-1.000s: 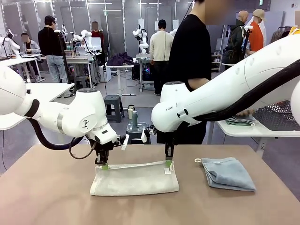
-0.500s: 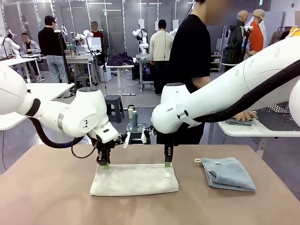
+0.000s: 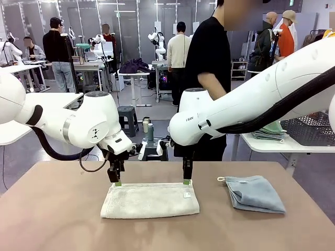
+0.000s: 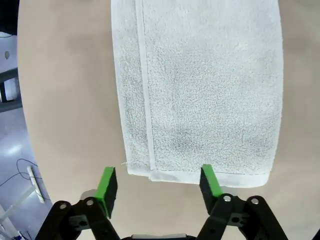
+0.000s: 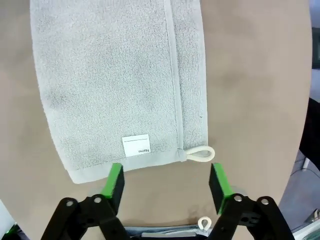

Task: Fold the towels and place them in the basket.
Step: When a person lays out a Towel with hook on the table, fold it in half twice.

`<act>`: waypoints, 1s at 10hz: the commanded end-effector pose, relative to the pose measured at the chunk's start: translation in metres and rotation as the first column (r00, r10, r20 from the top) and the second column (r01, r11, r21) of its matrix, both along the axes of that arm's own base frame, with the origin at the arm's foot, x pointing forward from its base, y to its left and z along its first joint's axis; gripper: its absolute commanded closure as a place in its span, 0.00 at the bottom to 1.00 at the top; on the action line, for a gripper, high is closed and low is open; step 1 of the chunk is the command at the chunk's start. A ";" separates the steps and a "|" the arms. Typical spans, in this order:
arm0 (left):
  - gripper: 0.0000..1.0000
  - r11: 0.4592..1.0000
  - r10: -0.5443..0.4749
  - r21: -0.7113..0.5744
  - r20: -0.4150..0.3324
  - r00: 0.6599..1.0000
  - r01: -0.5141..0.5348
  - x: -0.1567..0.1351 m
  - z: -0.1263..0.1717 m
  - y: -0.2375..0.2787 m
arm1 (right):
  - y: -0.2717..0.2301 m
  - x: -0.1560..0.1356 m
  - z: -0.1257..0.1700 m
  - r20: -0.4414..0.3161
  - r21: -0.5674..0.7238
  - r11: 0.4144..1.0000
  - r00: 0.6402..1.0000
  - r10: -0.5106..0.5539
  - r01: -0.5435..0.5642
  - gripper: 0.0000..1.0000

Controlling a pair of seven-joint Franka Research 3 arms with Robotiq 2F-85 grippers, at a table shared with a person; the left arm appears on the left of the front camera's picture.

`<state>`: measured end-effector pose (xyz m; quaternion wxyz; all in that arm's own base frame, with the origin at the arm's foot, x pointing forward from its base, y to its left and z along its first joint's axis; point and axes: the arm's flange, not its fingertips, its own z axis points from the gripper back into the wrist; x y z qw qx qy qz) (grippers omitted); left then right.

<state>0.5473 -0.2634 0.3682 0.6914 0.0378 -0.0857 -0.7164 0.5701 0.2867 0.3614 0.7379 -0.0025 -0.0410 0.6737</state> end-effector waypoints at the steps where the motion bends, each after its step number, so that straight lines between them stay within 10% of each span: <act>1: 0.00 1.000 0.011 0.027 0.017 1.000 -0.011 -0.008 0.003 0.003 | -0.008 -0.009 0.003 0.018 0.023 1.000 1.000 0.006 -0.007 0.00; 6: 0.00 0.998 0.046 -0.044 0.040 0.998 -0.044 -0.013 0.020 0.002 | -0.003 -0.011 0.019 0.030 0.000 0.999 0.999 -0.042 0.042 0.00; 10: 0.00 0.842 0.535 0.036 0.064 0.842 -0.538 -0.085 0.089 0.020 | -0.009 -0.062 0.066 -0.010 -0.047 0.862 0.863 -0.506 0.505 0.00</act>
